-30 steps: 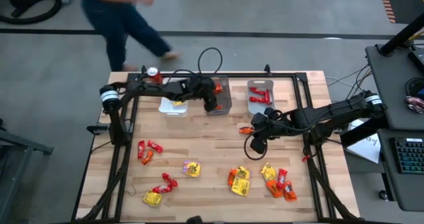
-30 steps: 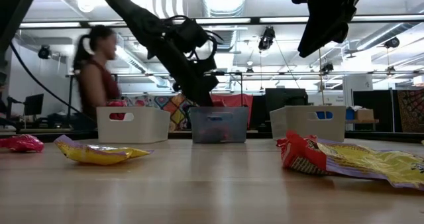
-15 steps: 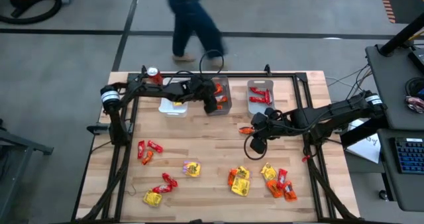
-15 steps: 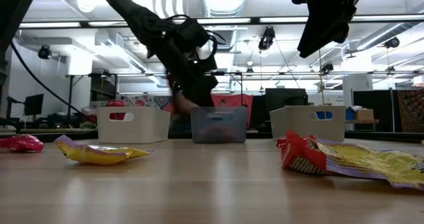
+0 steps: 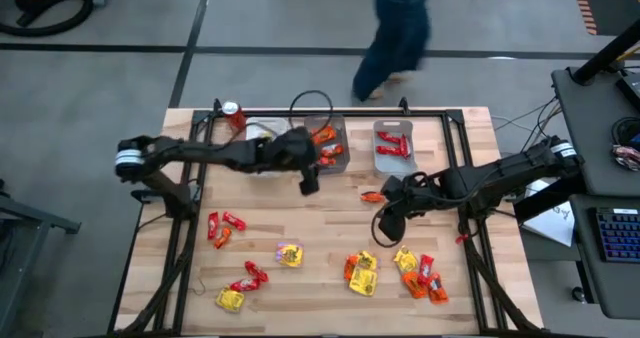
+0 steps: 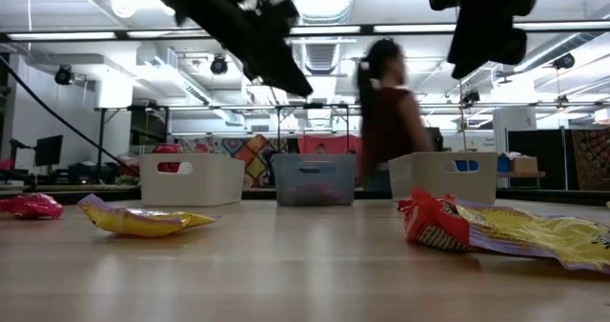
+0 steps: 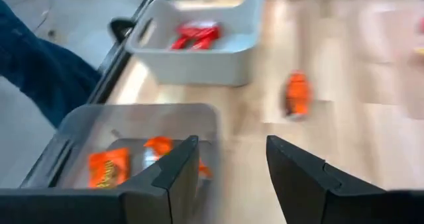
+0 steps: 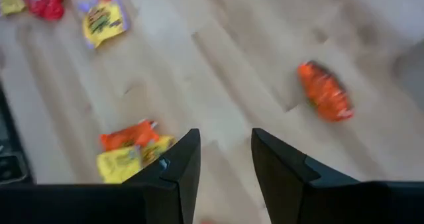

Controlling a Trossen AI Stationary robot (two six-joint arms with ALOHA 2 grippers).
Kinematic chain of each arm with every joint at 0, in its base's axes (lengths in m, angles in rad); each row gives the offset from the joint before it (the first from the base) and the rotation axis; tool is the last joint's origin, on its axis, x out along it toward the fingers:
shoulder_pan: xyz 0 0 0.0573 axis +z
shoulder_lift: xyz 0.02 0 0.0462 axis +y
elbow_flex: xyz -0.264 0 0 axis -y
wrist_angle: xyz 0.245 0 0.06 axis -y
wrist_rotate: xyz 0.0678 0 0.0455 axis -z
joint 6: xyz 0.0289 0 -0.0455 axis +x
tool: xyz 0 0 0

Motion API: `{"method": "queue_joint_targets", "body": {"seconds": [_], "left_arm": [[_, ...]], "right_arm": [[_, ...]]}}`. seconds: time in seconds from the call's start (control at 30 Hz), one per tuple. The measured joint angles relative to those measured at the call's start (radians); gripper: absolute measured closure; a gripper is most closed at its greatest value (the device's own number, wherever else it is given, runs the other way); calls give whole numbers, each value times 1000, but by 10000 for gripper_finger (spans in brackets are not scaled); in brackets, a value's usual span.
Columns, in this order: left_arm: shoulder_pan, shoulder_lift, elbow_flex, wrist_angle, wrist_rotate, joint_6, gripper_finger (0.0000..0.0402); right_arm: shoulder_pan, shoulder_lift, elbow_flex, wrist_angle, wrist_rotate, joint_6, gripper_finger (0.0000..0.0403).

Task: Sort candy
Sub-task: Put the yellow candy into the white bin

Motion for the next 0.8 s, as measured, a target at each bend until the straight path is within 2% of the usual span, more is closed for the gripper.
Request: {"method": "queue_joint_targets", "body": {"seconds": [0.2,0.37,0.6,0.8], "left_arm": [[-129,-151,-144,62,-1,-75,242],[-205,-260,-259,142,-9,-128,242],[-228,-351,-362,210,-13,-185,242],[-228,-366,-391,226,-14,-199,242]], "right_arm": [[44,69,-1,-24,-59,116,275],[52,161,-1,-88,-153,198,275],[70,257,-1,-223,-313,255,275],[132,286,-1,-213,-393,296,275]]}}
